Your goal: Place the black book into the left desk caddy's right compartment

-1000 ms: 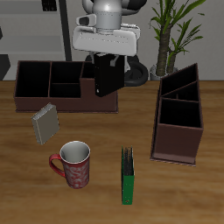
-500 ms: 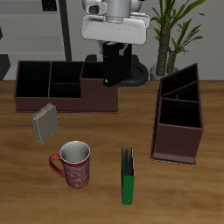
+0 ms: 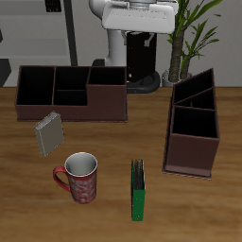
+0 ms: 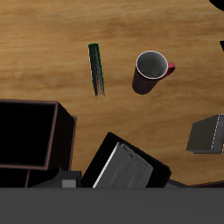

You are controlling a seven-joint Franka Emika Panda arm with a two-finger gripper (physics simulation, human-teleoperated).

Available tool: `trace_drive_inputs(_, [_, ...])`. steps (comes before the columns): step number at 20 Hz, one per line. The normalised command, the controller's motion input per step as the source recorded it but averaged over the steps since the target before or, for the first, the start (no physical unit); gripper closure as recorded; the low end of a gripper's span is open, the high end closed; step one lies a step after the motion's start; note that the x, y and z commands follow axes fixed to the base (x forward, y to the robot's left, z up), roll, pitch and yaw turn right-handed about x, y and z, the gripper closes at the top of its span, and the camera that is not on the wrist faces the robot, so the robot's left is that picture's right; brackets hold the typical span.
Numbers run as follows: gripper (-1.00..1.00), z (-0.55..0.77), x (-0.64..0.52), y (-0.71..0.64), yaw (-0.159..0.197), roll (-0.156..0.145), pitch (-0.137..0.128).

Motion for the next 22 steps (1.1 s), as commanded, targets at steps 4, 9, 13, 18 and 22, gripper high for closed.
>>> trace_drive_inputs(4, [1.00,0.25,0.04,0.40,0.038,0.013,-0.012])
trace_drive_inputs(9, [1.00,0.16,0.14,0.26,0.006,0.006,0.015])
trace_drive_inputs(13, [1.00,0.08,0.11,0.05,0.001,-0.016,-0.001])
trace_drive_inputs(18, [1.00,-0.01,0.13,0.07,0.009,-0.029,0.029])
trace_drive_inputs(22, [1.00,-0.06,0.07,0.24,0.028,0.019,0.043])
